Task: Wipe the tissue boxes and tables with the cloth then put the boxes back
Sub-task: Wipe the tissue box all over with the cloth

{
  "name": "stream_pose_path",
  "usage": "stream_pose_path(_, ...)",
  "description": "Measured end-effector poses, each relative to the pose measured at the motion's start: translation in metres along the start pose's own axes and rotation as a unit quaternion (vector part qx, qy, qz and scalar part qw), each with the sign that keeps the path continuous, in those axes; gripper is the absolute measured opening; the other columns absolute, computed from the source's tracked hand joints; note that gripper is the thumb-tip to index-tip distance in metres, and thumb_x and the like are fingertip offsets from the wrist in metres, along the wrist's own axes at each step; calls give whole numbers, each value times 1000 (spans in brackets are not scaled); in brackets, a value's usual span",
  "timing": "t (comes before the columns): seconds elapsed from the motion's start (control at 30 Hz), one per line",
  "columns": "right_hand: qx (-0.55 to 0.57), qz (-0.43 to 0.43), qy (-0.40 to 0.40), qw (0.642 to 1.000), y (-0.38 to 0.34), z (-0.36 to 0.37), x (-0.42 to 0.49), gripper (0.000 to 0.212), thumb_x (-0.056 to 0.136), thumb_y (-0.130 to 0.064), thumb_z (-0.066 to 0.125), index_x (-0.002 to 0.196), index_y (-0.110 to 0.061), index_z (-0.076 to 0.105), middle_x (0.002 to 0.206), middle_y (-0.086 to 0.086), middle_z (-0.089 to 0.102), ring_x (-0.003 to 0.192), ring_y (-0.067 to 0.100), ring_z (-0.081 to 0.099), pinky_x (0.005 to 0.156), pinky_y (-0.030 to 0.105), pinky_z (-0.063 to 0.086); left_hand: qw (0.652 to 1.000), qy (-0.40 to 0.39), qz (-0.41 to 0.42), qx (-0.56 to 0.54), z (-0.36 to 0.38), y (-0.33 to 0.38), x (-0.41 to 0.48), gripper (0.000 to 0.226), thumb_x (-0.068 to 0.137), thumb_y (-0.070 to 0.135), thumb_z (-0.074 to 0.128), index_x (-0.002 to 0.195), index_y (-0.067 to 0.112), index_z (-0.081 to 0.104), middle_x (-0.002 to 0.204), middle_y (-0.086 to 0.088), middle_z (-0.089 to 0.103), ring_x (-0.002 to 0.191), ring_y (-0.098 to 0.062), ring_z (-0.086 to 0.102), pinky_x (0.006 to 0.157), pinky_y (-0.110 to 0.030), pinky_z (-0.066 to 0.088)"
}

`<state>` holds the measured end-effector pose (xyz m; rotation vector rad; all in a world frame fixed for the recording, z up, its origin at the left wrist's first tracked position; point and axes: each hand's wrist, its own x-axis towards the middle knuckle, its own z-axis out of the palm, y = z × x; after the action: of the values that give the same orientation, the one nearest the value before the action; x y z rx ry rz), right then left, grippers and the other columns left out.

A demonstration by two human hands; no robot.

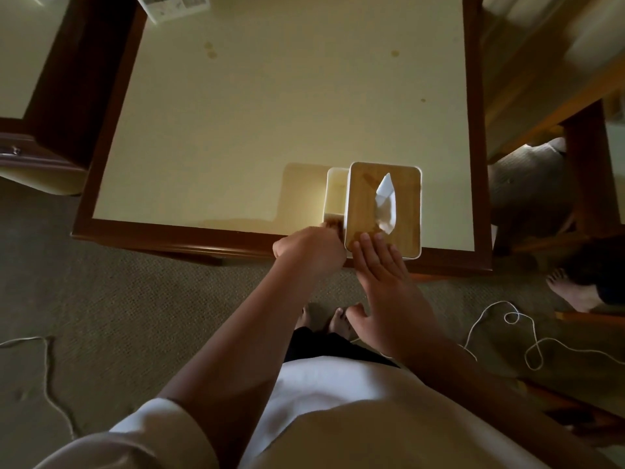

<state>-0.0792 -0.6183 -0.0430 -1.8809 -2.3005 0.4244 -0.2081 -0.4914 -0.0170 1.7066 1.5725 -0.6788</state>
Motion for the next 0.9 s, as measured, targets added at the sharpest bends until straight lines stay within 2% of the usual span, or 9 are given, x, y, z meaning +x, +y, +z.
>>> stream_pose_path(0.17,-22,6,-10,1000,-3,-3,1,103,77,-36,84,159,-1,32,168,16,26,157,32,20,126,51,24,1000,-9,-11,13,-8,1,10,24,100,28,54,119,26,69,97,3,65,89,-21,64,71,-36,48)
stream_pose_path(0.33,-27,6,-5,1000,-3,-2,1,102,77,-34,83,159,-1,32,168,16,26,157,32,21,126,50,23,996,70,40,30,-3,-5,-8,29,103,27,51,126,32,66,96,5,65,77,-17,59,54,-30,37)
stream_pose_path(0.4,-23,8,-1,1000,-3,-2,1,101,76,-33,83,158,0,34,167,17,27,157,32,22,126,50,23,997,56,45,39,-7,-4,-10,34,104,27,50,135,37,59,104,3,65,85,-20,59,59,-33,42)
stream_pose_path(0.5,-15,8,-2,1000,-3,-1,0,100,78,-34,81,159,0,33,168,16,26,158,32,18,127,51,23,996,-32,27,78,-18,0,-1,39,103,27,48,141,36,56,107,4,65,90,-21,62,70,-38,50)
stream_pose_path(0.57,-8,8,-2,1000,-2,-1,-1,100,79,-35,80,160,-1,31,169,15,23,159,31,15,128,50,19,992,-84,18,96,-27,6,3,21,105,23,48,123,20,59,95,-4,64,80,-22,64,83,-41,59)
stream_pose_path(0.63,-5,10,-1,1000,-2,0,-1,99,80,-34,78,160,-2,31,169,15,22,159,30,14,129,48,17,990,-100,14,102,-33,11,3,4,107,20,50,108,16,50,87,-10,58,73,-24,61,91,-43,59)
stream_pose_path(0.7,-2,13,-3,1000,-2,0,-1,97,80,-33,76,160,-1,30,169,15,22,159,30,13,129,47,15,988,-110,12,112,-35,15,4,10,108,21,51,116,16,51,86,-11,56,71,-24,59,93,-43,58)
stream_pose_path(0.8,0,15,-2,1000,-2,0,0,95,80,-32,75,160,-1,31,169,15,23,159,30,13,129,47,15,986,-119,4,120,-34,14,4,36,109,22,49,143,10,53,86,-9,54,73,-23,59,96,-44,58)
stream_pose_path(0.9,-12,16,4,1000,-3,0,0,95,79,-32,76,158,-1,34,168,16,27,159,30,17,128,47,18,988,-96,19,123,-31,14,0,38,108,23,47,144,17,53,88,-2,55,78,-21,60,95,-42,58)
